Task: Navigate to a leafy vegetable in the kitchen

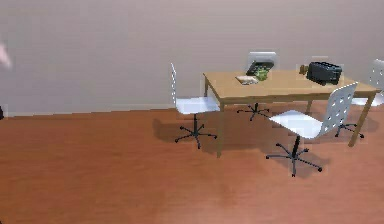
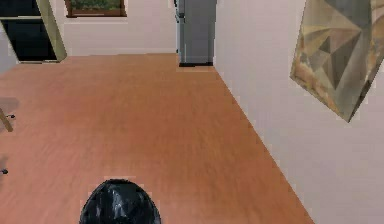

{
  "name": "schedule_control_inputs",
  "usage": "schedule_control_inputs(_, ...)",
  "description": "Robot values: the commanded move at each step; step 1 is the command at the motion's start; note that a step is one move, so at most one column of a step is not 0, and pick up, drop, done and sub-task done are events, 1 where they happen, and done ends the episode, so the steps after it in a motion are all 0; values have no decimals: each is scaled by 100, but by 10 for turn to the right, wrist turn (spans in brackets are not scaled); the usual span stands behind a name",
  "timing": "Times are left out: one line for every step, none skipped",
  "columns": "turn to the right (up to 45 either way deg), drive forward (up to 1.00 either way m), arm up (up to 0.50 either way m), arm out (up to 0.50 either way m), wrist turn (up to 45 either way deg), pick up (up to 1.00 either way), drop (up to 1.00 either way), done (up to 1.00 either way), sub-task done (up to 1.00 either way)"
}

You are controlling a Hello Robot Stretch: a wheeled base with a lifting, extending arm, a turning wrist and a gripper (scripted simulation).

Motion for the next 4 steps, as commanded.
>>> schedule_control_inputs(0,5,0,0,0,0,0,0,0)
schedule_control_inputs(-60,0,0,0,0,0,0,0,0)
schedule_control_inputs(0,90,0,0,0,0,0,0,0)
schedule_control_inputs(-450,0,0,0,0,0,0,0,0)
